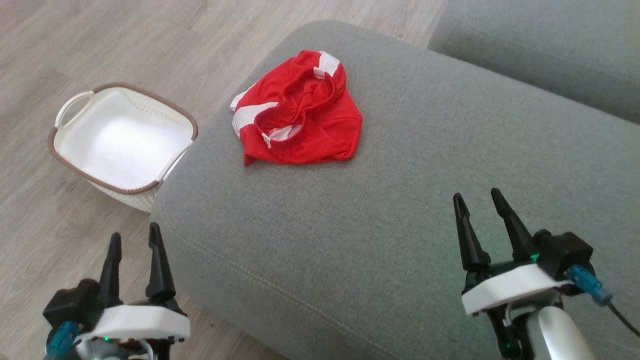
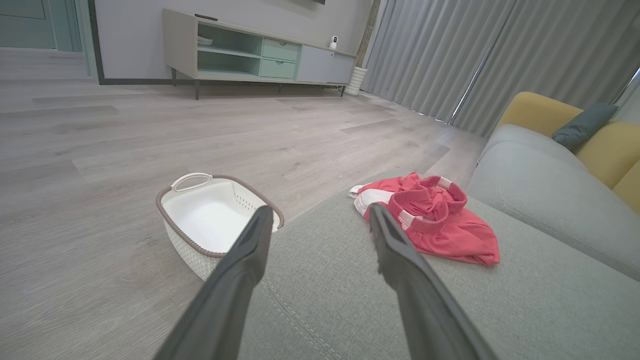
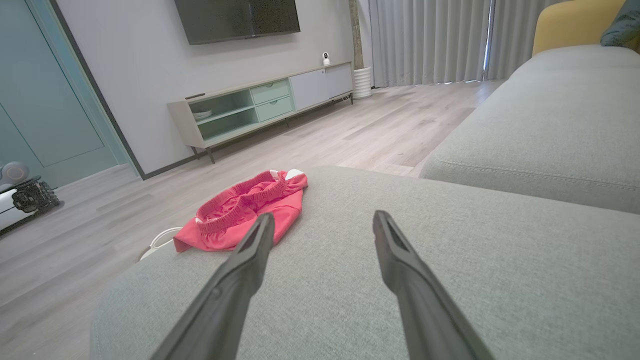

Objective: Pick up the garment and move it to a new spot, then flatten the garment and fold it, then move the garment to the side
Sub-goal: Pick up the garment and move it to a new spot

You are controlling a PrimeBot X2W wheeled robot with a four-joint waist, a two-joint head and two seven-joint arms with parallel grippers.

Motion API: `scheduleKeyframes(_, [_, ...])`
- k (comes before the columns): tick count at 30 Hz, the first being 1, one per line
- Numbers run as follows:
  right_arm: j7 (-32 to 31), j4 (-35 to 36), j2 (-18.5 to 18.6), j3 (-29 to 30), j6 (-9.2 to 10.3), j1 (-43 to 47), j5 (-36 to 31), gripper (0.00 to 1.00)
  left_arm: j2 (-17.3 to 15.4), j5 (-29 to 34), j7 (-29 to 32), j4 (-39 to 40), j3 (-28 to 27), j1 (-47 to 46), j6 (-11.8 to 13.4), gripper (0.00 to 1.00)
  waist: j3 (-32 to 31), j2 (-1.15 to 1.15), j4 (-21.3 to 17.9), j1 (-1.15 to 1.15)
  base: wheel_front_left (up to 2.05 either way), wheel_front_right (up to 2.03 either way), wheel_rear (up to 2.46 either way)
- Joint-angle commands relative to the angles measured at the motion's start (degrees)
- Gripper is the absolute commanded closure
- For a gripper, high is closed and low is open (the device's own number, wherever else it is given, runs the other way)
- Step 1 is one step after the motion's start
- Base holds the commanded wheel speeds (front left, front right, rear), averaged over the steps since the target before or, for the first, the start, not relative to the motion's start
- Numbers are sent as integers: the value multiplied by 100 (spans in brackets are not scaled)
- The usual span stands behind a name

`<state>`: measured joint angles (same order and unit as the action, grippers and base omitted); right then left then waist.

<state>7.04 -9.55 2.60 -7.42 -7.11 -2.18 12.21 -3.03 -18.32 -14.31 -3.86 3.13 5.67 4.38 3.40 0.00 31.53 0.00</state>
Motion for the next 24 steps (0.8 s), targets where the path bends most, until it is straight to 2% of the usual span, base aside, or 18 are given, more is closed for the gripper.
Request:
scheduleKeyframes(1, [-10,208,28,-132,-37,-340,-66,0,10,-32,-69,224,-208,-214,31,0,59,0,11,0,0,0,0])
scheduleKeyframes(6, [-82,343,28,-1,-37,-406,-194,0,-16,30,-69,129,-213,-466,-55,0,334,0,33,0,0,0,0])
scheduleKeyframes(13, [-229,681,28,365,-37,-404,-430,0,-292,73,212,-550,33,-1599,-446,0,740,0,52,0,0,0,0])
scheduleKeyframes(14, [-286,835,28,486,-37,-391,-506,0,-394,99,405,-847,166,-2061,-624,0,879,0,57,0,0,0,0])
scheduleKeyframes(16, [-364,1005,28,544,-37,-400,-582,0,-484,103,557,-1147,254,-2533,-762,0,1049,0,-24,0,0,0,0])
scheduleKeyframes(24, [-662,1512,28,589,-37,-548,-882,0,-614,-155,1322,-2675,581,-4103,-1087,0,1694,0,-494,0,0,0,0])
